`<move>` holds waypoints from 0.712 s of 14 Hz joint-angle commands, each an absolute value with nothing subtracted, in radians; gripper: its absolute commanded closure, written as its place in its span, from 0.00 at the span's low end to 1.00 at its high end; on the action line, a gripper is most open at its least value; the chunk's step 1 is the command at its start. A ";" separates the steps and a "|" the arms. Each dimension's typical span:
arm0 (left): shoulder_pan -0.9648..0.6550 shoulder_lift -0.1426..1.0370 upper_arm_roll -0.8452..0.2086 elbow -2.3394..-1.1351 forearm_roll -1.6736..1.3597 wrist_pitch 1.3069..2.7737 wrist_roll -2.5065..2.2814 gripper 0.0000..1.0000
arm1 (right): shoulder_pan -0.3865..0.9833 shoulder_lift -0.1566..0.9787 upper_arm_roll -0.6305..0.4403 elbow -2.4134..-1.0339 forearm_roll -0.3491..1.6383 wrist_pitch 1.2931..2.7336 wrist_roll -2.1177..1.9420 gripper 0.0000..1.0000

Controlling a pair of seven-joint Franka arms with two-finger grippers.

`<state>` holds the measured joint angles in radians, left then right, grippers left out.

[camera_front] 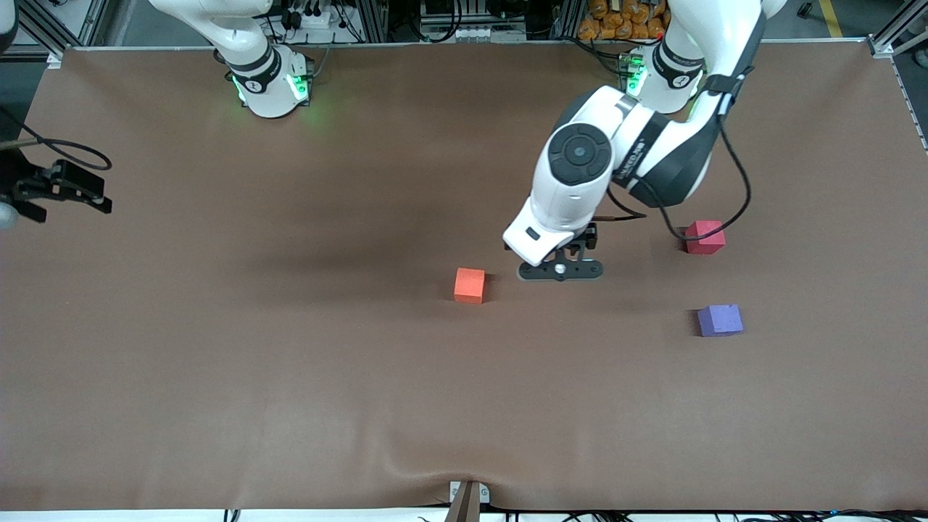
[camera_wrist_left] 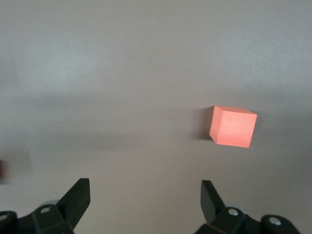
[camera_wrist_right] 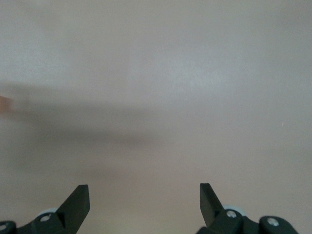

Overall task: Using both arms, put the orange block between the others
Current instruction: 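Move the left gripper over the orange cube while the right gripper retracts, then grasp the orange cube with the left gripper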

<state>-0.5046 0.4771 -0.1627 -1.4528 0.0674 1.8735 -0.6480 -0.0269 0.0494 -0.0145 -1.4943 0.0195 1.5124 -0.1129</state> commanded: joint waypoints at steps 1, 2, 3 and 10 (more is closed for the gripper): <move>-0.564 0.557 -0.155 -1.419 0.081 1.984 -0.681 0.00 | -0.011 0.011 -0.031 -1.509 0.035 1.486 -0.029 0.00; -0.589 0.586 -0.147 -1.389 0.081 2.009 -0.722 0.00 | -0.009 0.005 -0.038 -1.509 0.037 1.486 -0.020 0.00; -0.594 0.635 -0.147 -1.341 0.081 2.014 -0.739 0.00 | -0.008 -0.011 -0.047 -1.509 0.057 1.486 -0.011 0.00; -0.666 0.791 -0.127 -1.281 0.087 2.163 -0.744 0.00 | -0.009 -0.038 -0.114 -1.509 0.123 1.453 0.024 0.00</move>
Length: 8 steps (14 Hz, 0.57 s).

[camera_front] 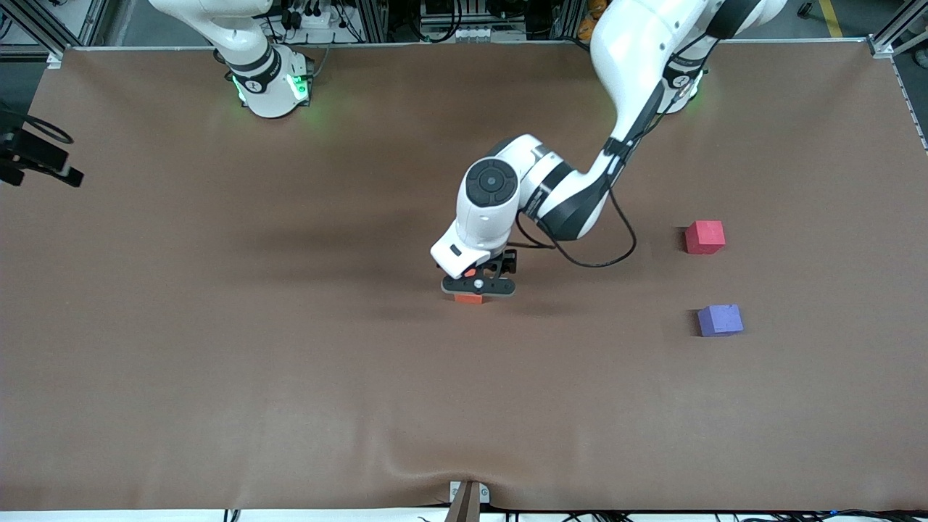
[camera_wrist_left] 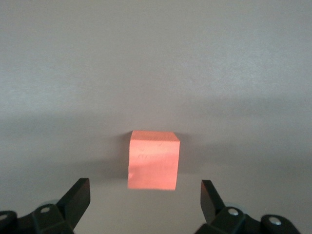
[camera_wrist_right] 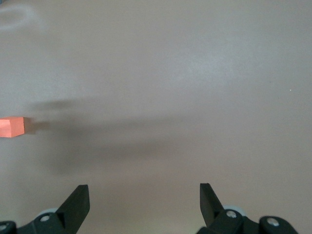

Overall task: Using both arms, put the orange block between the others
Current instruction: 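Grasp the orange cube with the left gripper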

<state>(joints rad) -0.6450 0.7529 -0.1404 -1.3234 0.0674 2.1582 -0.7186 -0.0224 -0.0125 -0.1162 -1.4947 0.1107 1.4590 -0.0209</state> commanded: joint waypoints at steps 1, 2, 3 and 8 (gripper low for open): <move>-0.667 0.813 -0.126 -1.279 0.087 2.171 -0.750 0.00 | -0.003 -0.040 -0.107 -1.508 0.109 1.453 0.040 0.00; -0.670 0.825 -0.118 -1.281 0.087 2.192 -0.756 0.00 | 0.000 -0.041 -0.101 -1.508 0.069 1.450 0.038 0.00; -0.682 0.840 -0.103 -1.279 0.086 2.209 -0.755 0.00 | 0.005 -0.043 -0.095 -1.508 0.023 1.450 0.032 0.00; -0.721 0.887 -0.058 -1.279 0.086 2.258 -0.759 0.00 | 0.000 -0.041 -0.089 -1.502 0.006 1.379 0.029 0.00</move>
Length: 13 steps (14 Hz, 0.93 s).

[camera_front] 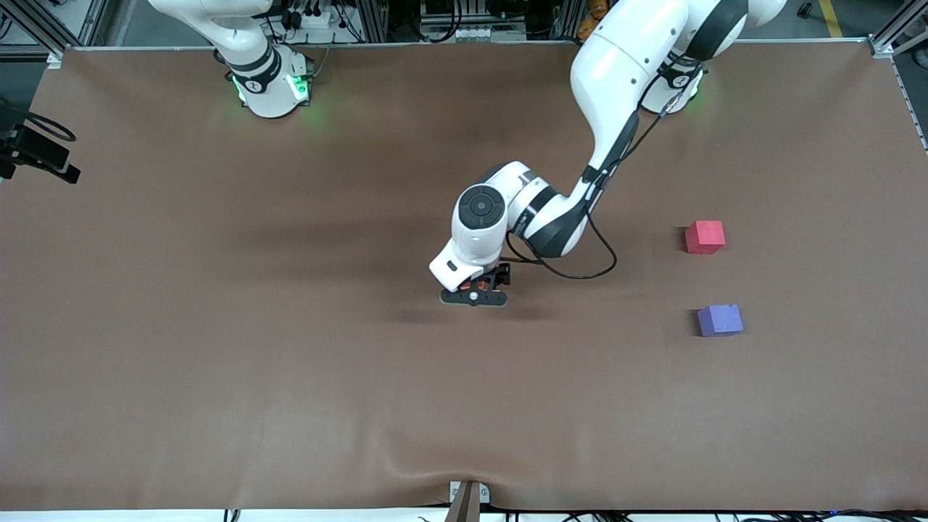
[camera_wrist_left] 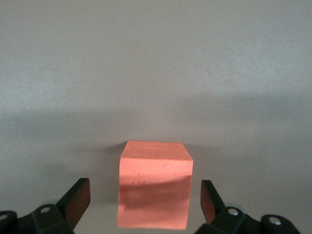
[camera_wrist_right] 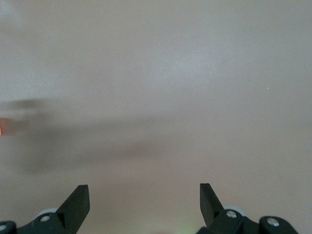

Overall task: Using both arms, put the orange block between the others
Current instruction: 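Grasp the orange cube with the left gripper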

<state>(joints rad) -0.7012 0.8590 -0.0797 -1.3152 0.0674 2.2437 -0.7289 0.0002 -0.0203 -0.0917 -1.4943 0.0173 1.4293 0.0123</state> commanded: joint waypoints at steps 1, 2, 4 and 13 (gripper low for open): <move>-0.722 0.894 -0.058 -1.279 0.086 2.270 -0.764 0.00 | -0.002 -0.040 -0.090 -1.500 0.008 1.371 0.025 0.00; -0.729 0.897 -0.058 -1.279 0.086 2.278 -0.785 0.00 | -0.002 -0.038 -0.092 -1.499 0.008 1.370 0.012 0.00; -0.732 0.910 -0.057 -1.278 0.086 2.286 -0.801 0.00 | -0.006 -0.035 -0.095 -1.480 0.012 1.368 0.003 0.00; -0.735 0.923 -0.057 -1.285 0.087 2.286 -0.798 0.43 | -0.006 -0.032 -0.094 -1.427 0.006 1.324 0.000 0.00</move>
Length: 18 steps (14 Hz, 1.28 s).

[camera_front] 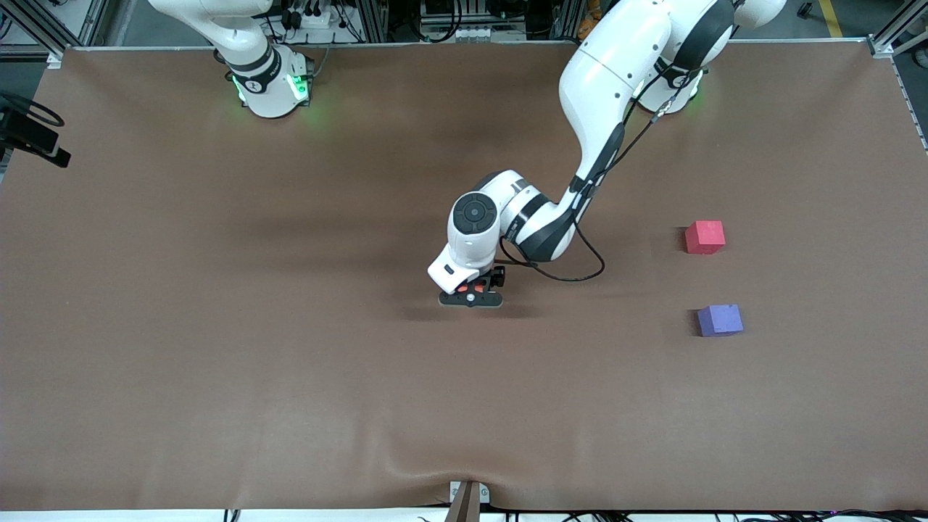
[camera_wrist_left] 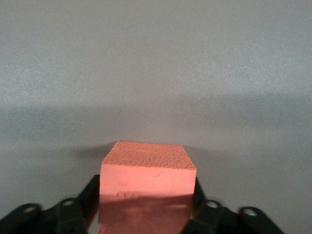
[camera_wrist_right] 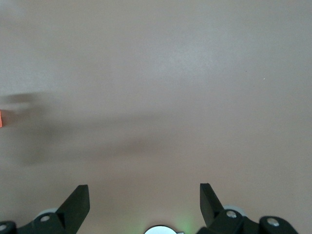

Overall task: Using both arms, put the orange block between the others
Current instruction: 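Grasp the orange cube with the left gripper, then carry the orange cube between the pink and purple cubes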

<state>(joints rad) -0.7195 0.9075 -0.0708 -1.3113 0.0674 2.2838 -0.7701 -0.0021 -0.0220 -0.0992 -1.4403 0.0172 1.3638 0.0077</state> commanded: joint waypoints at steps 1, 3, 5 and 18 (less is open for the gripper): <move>-0.732 0.922 -0.057 -1.285 0.087 2.286 -0.795 0.60 | -0.006 -0.032 -0.094 -1.425 0.005 1.316 0.000 0.00; -0.729 0.898 -0.057 -1.287 0.089 2.270 -0.795 0.89 | -0.006 -0.029 -0.094 -1.428 0.003 1.315 0.002 0.00; -0.697 0.826 -0.058 -1.302 0.091 2.162 -0.795 0.90 | -0.005 -0.022 -0.095 -1.431 0.003 1.315 0.005 0.00; -0.189 0.187 -0.069 -1.992 0.066 2.072 -0.275 0.83 | 0.003 -0.018 -0.091 -1.439 0.005 1.319 0.008 0.00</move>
